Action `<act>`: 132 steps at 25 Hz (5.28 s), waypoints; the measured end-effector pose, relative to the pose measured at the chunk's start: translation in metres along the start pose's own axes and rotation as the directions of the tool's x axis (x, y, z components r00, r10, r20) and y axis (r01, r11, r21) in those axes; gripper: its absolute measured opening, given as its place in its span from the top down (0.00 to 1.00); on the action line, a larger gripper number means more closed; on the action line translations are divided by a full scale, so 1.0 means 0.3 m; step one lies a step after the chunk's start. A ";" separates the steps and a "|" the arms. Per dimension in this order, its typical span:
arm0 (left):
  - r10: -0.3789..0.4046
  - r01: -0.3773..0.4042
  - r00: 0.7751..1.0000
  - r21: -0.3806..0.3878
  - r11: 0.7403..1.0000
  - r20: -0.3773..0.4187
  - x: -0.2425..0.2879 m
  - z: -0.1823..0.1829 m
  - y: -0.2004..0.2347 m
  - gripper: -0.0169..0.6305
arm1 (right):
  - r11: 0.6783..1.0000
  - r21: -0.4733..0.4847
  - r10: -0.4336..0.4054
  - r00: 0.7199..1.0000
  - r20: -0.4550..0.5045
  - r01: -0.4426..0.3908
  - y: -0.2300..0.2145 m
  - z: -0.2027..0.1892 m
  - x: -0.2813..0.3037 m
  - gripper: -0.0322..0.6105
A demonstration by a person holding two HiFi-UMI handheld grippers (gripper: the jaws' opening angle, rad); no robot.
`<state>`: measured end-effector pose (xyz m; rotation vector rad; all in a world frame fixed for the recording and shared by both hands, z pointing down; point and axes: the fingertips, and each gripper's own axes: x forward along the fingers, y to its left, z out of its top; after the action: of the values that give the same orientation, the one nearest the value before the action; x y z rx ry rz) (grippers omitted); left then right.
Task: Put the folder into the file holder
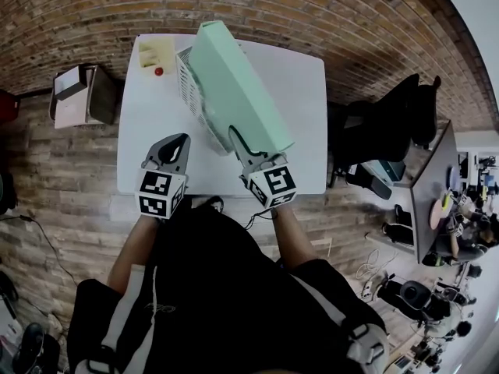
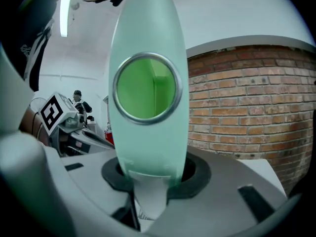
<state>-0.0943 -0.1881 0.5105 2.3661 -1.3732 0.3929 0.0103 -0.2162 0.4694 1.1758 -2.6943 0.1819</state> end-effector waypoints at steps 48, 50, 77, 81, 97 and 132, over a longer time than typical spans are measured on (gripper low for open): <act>0.001 -0.001 1.000 -0.012 1.000 -0.010 0.055 -0.017 0.032 0.94 | 0.993 0.069 -0.085 0.983 -0.163 0.098 0.018 -0.226 0.080 0.70; 0.007 -0.007 1.000 -0.017 1.000 -0.010 0.052 -0.016 0.040 0.94 | 0.993 0.069 -0.082 0.982 -0.168 0.095 0.019 -0.230 0.083 0.70; 0.038 -0.038 0.999 -0.004 0.999 -0.006 0.029 -0.009 0.023 0.94 | 0.994 0.094 -0.037 0.970 -0.241 0.061 0.021 -0.290 0.100 0.63; 0.039 -0.039 0.999 0.000 0.999 -0.005 0.024 -0.010 0.005 0.94 | 0.992 0.118 -0.020 0.963 -0.269 0.054 0.024 -0.315 0.093 0.49; 0.037 -0.037 0.999 0.011 0.999 -0.005 0.012 -0.029 -0.111 0.94 | 0.992 0.121 -0.003 0.965 -0.262 0.036 0.029 -0.340 -0.035 0.44; -0.147 0.165 0.978 0.120 0.979 -0.147 -0.292 -0.287 -0.382 0.94 | 0.959 0.125 -0.222 0.949 -0.225 0.254 0.295 -0.437 -0.416 0.94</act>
<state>-0.0411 -0.0299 0.5299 2.4803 -1.1216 0.6053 0.0451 -0.0426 0.5656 1.4272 -2.3674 0.4548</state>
